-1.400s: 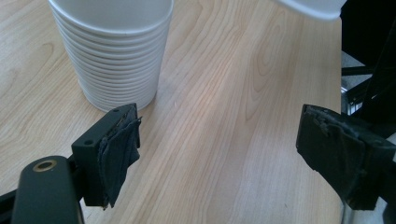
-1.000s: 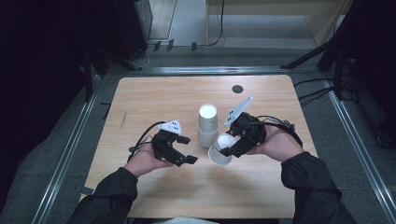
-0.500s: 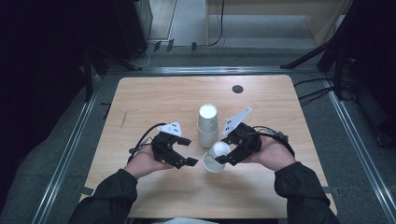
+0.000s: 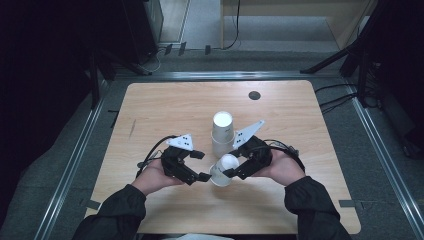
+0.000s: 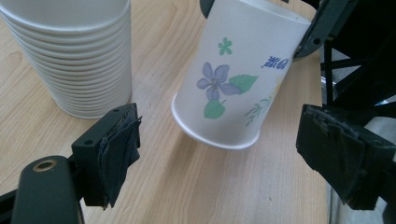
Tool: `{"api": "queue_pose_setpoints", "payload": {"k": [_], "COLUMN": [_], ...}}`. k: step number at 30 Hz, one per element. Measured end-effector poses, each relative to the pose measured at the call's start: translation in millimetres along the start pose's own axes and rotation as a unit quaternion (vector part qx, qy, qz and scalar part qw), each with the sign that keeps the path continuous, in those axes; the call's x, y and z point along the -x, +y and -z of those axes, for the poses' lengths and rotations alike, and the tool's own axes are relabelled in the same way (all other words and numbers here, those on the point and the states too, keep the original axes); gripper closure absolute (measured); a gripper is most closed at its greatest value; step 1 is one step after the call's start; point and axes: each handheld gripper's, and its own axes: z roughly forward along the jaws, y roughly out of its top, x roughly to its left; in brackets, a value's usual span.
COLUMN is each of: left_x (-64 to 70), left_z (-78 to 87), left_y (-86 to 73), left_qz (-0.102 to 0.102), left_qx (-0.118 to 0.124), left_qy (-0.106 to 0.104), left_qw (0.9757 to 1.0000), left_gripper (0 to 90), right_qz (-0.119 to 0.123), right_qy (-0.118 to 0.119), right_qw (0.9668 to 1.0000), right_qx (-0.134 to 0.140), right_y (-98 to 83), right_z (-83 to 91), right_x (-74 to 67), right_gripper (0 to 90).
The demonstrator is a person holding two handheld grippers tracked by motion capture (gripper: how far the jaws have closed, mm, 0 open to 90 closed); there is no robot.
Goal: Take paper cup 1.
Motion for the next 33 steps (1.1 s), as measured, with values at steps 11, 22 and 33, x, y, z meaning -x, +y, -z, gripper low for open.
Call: {"api": "queue_pose_setpoints", "payload": {"k": [11,22,33], "left_x": [5.2,5.0,5.7], "left_z": [-11.9,-12.8,-8.7], "left_y": [-1.8,-1.5,-1.3], "left_qz": [-0.026,-0.032,-0.045], "left_qx": [-0.003,0.013,0.035], "left_qy": [-0.016,-0.017,-0.021], "left_qw": [0.9995,0.9992,0.9981], "left_gripper": [14.1,14.1,20.9], "right_qz": [-0.015,-0.031,-0.044], "right_qy": [0.027,0.044,0.059], "right_qw": [0.9989,0.9949,0.9895], "right_qx": [0.035,0.085,0.124], "right_y": [-1.5,3.8,6.5], "right_z": [-9.4,-2.3,3.7], "right_x": [-0.4,-1.6,-0.9], "right_gripper": [35.9,35.9,35.9]}}
